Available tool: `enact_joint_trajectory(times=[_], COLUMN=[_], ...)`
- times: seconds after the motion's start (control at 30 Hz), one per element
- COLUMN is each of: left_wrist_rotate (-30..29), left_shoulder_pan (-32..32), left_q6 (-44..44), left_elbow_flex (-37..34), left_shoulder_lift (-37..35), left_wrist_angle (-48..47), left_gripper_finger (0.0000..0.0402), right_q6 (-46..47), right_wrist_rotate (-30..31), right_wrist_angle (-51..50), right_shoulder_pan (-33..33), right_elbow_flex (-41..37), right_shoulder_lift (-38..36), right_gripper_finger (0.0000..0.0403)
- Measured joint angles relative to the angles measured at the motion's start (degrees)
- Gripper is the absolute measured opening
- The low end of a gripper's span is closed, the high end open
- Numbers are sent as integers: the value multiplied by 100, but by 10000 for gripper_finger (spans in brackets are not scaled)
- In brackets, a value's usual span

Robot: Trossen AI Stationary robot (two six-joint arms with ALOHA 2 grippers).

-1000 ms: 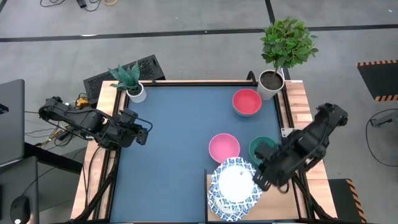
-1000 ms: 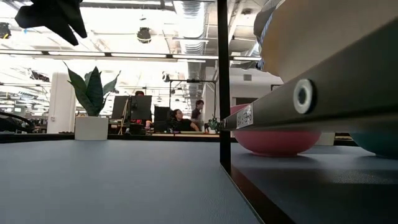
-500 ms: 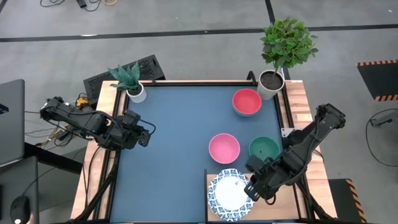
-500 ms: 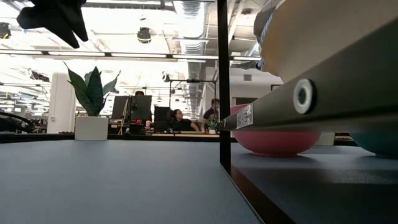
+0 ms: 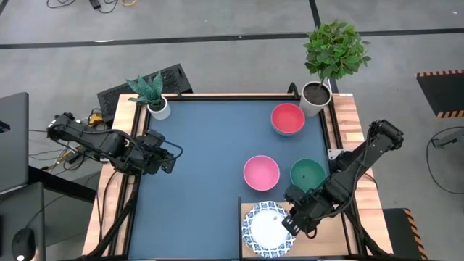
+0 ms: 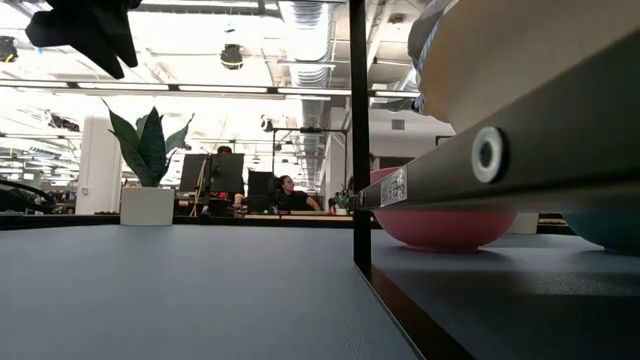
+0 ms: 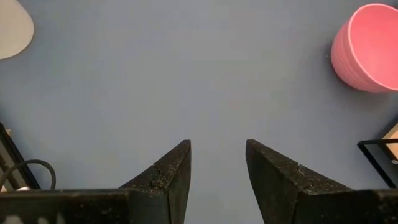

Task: Place and stack bowls onto a shelf
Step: Stack the white patterned bowl on the white patterned bowl on the shelf, then put the orange bowl on the shelf

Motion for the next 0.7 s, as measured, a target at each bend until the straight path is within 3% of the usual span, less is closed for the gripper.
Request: enact_joint_trajectory(times=[0.27,0.7], left_wrist_rotate=[-27,-101], left_shoulder_pan=[1,-1], left_q6=[56,48], left_elbow_flex=[0,0], left_shoulder_lift=[0,0], left_wrist_angle=[0,0], left_gripper_finger=[138,138], right_q6=[-5,-181], right_wrist_rotate=[-40,-94], right_wrist_angle=[-4,-208], right_shoulder_pan=[-13,-177], right_elbow_flex=[0,158], right_shoulder_lift=[-2,-154], right_gripper_finger=[60,181])
